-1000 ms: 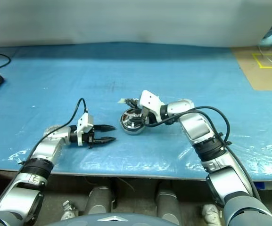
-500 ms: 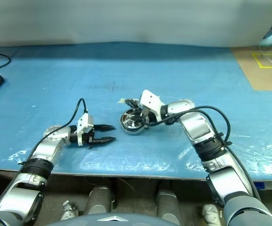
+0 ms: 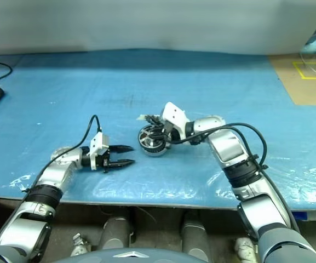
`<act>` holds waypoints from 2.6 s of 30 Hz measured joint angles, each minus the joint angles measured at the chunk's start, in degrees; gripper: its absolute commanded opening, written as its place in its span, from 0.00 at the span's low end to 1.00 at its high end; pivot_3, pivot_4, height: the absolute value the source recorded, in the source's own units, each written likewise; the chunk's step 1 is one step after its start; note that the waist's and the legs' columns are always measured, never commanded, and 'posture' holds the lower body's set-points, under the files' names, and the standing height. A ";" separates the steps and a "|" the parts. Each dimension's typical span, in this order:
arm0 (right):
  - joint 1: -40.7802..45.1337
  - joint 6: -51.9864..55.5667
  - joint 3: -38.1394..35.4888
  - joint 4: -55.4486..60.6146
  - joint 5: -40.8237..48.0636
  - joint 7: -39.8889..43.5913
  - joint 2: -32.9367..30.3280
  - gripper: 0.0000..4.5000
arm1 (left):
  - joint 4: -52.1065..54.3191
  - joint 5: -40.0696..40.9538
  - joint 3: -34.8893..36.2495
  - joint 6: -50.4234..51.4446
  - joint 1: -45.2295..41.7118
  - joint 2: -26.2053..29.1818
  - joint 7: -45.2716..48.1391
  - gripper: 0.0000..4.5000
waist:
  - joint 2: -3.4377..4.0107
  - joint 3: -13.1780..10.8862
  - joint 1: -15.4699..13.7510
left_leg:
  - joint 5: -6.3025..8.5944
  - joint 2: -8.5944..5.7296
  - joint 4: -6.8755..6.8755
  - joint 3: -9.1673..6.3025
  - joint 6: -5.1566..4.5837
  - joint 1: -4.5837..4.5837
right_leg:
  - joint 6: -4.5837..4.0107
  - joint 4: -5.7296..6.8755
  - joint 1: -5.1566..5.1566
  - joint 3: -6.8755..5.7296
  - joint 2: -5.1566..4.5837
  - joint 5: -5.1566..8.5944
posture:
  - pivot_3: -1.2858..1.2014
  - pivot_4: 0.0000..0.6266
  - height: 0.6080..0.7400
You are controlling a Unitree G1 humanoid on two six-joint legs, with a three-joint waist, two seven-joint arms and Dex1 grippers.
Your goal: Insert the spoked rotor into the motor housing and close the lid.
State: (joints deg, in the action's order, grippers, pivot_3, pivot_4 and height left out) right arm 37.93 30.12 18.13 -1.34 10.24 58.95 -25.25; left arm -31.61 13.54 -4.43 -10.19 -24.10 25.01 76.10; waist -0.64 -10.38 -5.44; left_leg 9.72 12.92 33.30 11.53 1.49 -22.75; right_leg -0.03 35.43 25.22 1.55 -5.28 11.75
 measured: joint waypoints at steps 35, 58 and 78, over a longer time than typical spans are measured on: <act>-0.02 -4.06 0.13 -3.35 -1.34 -1.82 0.22 0.37 | -2.11 0.21 0.27 -1.96 -0.52 -0.37 -0.13 0.55 | 0.00 0.00 0.02 | 0.00 0.00 0.00 0.00 0.00 0.01 | 0.00 0.01 0.00 0.01 0.00 0.00 | 0.52 0.24 1.00; -4.06 -1.69 -1.02 0.09 1.17 -1.90 1.42 0.00 | -1.58 0.23 0.27 -0.82 -0.48 -0.37 -0.23 0.55 | 0.00 0.00 0.02 | 0.00 -0.01 -0.04 0.01 0.01 0.03 | 0.01 0.00 0.00 0.03 -0.01 0.01 | 0.52 0.24 1.00; -3.06 -15.53 4.40 -9.03 -7.51 -3.18 1.52 0.00 | -1.27 0.31 0.42 -0.43 0.67 -0.23 -0.71 0.55 | -0.03 0.23 0.12 | 0.04 -0.09 -0.24 0.07 0.01 0.82 | 0.08 -0.05 -0.63 0.14 -0.06 0.05 | 0.52 0.24 1.00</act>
State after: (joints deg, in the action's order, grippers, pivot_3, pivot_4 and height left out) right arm 34.87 14.59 22.53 -10.38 2.73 55.78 -23.73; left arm -32.87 13.85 -4.01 -10.62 -23.43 24.79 75.39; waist -0.66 -10.15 -5.32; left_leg 9.76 12.83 33.06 11.60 1.50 -21.92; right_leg 0.05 35.38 24.60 1.69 -5.34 11.80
